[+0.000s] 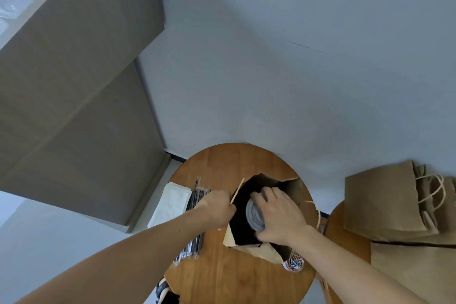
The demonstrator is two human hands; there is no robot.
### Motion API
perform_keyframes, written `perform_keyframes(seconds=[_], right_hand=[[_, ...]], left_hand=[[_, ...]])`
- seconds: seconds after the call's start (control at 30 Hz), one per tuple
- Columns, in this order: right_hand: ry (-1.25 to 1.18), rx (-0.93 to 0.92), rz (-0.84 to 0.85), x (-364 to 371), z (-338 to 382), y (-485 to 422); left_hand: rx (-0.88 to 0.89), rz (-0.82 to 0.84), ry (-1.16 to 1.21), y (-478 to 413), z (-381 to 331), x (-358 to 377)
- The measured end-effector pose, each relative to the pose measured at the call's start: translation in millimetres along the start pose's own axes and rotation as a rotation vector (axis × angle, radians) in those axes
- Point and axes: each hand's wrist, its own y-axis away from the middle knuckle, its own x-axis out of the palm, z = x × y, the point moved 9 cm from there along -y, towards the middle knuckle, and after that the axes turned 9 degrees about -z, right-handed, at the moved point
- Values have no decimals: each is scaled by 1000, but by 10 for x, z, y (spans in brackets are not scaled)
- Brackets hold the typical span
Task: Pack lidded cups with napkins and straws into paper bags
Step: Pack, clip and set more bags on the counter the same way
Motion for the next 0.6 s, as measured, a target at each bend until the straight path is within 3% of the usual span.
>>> perform_keyframes(seconds=[0.17, 0.37, 0.6], right_hand=[[24, 67, 132, 429, -106, -148], [115, 11, 232, 966, 197, -351], [174, -19, 266, 1310, 178, -361]], left_hand=[[-30, 10, 37, 36, 34, 45], [-65, -26, 71, 6, 143, 63], [-180, -113, 223, 56, 431, 177]])
